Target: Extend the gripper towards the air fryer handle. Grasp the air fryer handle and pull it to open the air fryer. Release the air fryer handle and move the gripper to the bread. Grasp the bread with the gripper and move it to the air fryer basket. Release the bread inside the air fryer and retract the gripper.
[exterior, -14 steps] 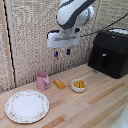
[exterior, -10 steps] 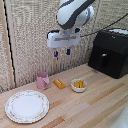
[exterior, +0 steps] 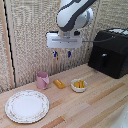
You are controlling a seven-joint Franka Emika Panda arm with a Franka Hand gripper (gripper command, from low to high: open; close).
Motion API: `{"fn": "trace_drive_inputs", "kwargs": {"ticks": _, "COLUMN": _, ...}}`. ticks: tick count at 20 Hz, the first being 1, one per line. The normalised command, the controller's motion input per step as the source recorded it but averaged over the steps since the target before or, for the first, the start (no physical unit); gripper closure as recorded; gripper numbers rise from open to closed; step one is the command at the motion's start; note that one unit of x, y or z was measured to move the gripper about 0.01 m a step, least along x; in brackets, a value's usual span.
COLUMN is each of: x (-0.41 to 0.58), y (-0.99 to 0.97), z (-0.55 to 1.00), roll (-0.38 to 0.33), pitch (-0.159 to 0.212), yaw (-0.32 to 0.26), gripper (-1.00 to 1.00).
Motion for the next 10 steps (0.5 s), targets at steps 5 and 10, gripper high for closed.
{"fn": "trace_drive_inputs", "kwargs": {"ticks": 5, "x": 0.189, "y": -0.17, "z": 0.0, "roll": -0.231, "pitch": -0.013, "yaw": -0.258, "gripper": -1.0}}
{"fn": "trace_drive_inputs", "kwargs": {"ticks": 10, "x": 0.189, "y": -0.21, "z": 0.0, "roll": -0.334, "pitch": 0.0, "yaw": -0.186, "gripper": -1.0}}
